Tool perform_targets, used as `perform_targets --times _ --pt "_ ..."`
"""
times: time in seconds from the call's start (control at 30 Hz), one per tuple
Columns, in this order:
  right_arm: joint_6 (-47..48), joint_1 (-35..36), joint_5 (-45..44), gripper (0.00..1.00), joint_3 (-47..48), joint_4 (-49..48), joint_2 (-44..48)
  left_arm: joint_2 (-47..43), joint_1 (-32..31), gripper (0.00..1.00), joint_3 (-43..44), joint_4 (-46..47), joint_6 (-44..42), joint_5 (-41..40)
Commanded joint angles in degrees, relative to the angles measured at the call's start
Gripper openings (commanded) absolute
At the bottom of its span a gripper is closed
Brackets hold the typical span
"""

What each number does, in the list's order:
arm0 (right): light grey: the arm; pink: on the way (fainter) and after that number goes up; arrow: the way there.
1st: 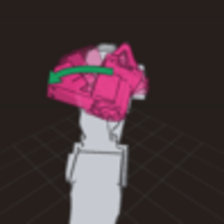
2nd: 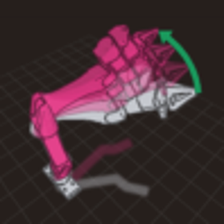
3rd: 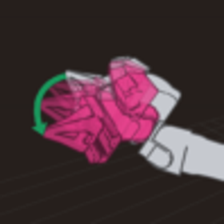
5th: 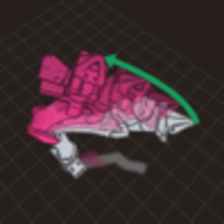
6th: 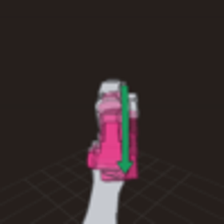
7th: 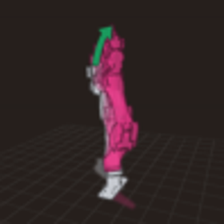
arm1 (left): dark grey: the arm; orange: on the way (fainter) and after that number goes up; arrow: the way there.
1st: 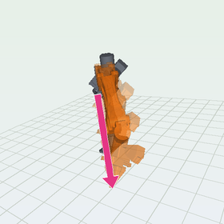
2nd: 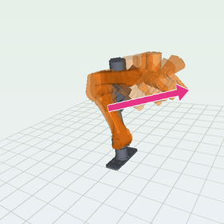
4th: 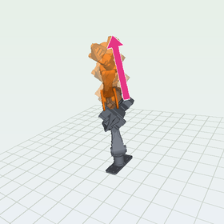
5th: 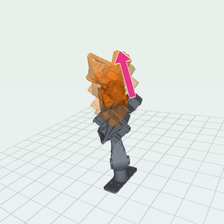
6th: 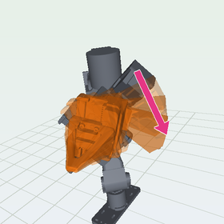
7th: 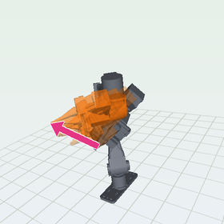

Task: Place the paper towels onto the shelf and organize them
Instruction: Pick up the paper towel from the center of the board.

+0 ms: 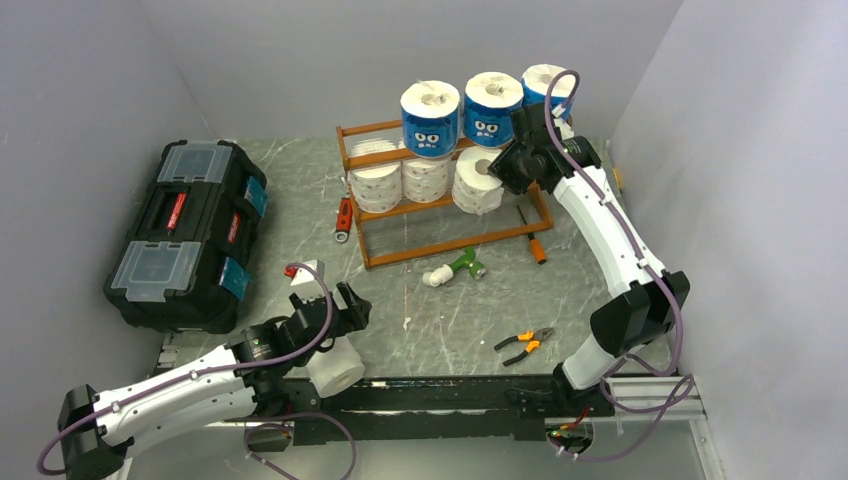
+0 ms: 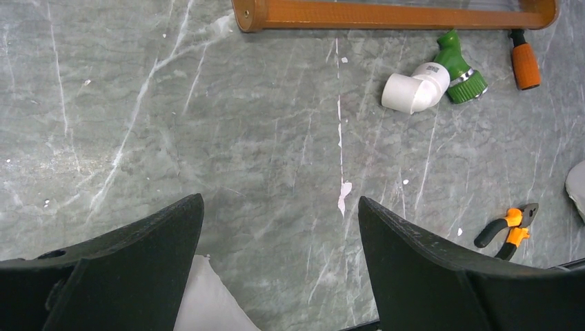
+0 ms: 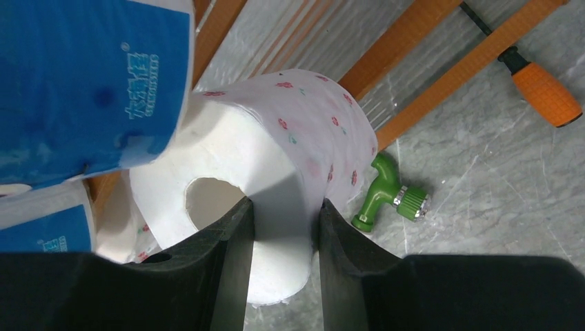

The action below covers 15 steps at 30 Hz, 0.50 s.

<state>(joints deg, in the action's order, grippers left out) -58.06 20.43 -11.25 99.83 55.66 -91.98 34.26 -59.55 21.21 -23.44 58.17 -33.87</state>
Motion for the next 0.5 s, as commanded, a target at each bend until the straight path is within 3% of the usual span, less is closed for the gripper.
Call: perform_targets --times 0.0,0.3,0.47 --pt "-0.13 -0.48 0.06 0.07 4.55 -2.81 -0.97 -0.19 -0.04 0.89 -0.70 -1.74 1.30 -0.06" --pt "-0.77 -1.33 1.29 0.16 5.59 -3.29 -2.59 -0.19 -0.04 0.88 -0.74 -1.85 1.57 0.07" --pt "-0.66 -1.62 1.96 0.27 6.08 -3.63 -3.11 -0.08 -0.04 0.88 -0.65 -2.09 1.70 0.11"
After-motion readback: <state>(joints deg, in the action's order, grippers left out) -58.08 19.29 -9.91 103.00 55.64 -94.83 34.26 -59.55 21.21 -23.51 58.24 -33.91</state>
